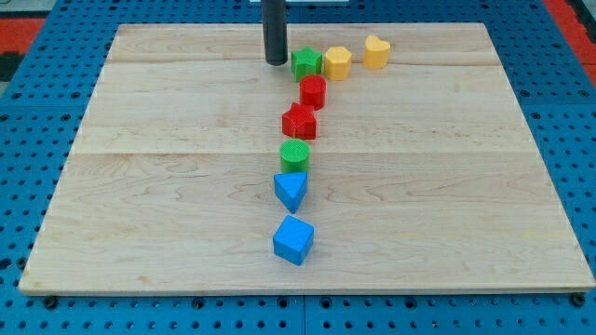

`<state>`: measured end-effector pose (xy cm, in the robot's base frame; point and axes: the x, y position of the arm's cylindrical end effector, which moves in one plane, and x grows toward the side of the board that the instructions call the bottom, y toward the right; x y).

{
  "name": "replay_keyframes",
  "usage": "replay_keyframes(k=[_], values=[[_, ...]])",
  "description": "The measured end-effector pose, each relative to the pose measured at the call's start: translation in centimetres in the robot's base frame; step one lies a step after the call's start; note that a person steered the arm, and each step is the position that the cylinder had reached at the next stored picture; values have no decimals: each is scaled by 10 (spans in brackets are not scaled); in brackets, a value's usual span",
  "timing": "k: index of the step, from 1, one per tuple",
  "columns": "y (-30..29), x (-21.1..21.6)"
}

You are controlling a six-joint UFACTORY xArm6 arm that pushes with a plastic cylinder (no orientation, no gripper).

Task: Move your arm to the yellow hexagon

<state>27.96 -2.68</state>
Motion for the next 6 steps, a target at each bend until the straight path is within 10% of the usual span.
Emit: replay_keyframes(k=[5, 6], values=[[1, -43], [118, -72]])
